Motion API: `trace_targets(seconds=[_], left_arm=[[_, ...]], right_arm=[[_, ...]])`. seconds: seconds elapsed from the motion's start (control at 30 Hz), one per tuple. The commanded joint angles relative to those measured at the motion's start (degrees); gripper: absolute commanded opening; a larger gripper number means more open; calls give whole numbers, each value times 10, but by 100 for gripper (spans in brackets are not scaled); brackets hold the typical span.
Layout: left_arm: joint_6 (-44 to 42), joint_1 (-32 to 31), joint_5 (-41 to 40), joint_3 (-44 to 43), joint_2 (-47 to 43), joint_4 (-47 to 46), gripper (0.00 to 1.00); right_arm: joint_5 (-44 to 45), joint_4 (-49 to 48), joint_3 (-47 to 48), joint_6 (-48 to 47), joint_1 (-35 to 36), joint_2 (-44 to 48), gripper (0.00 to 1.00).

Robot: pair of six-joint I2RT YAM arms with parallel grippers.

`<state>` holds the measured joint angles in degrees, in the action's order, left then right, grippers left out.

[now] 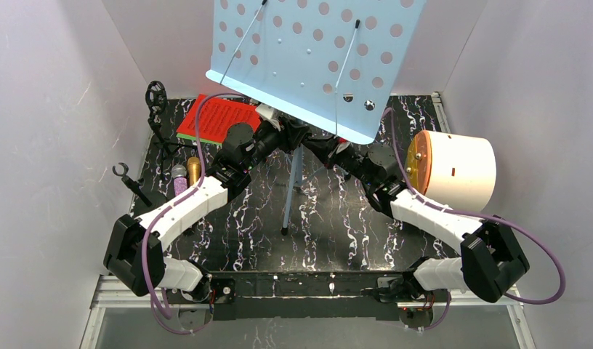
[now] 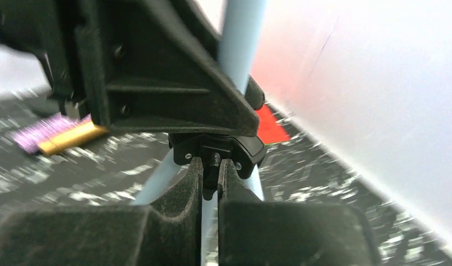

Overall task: Pack up the instrument practice props
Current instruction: Unscrew the knob on the music stand.

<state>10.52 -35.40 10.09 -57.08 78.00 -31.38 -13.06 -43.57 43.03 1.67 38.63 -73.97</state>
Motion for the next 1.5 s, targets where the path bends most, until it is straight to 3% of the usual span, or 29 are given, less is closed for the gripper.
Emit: trace_targets(seconds=[0.0, 0.17, 0.37, 0.43, 0.53, 0.63, 0.8, 0.93, 1.1, 1.27, 1.47], left_arm=[[34, 10, -31, 15, 8, 107, 0], [35, 10, -34, 11, 11, 113, 0], [35, 10, -34, 8, 16, 117, 0], [35, 10, -34, 7, 19, 117, 0], [32, 10, -43, 7, 19, 117, 0], [31, 10, -49, 8, 18, 119, 0], [31, 10, -49, 7, 19, 119, 0], [30, 10, -53, 9, 20, 118, 0], [30, 10, -50, 9, 21, 116, 0], [30, 10, -44, 7, 22, 115, 0], [31, 10, -43, 8, 23, 113, 0]], right_arm=[[-70, 113, -5, -414, 2, -4, 1], [3, 136, -12, -735, 11, -26, 1], [109, 89, -31, -984, 48, -31, 1], [175, 53, -42, -1050, 65, -37, 1], [193, 0, -63, -1064, 78, -33, 1], [160, 1, -67, -991, 79, -18, 6], [115, 27, -52, -774, 79, 11, 40], [94, 4, -62, -567, 79, 40, 58], [108, -11, -78, -331, 75, 71, 67], [178, -54, -89, -81, 70, 85, 84], [231, 32, -28, 184, 66, 69, 88]])
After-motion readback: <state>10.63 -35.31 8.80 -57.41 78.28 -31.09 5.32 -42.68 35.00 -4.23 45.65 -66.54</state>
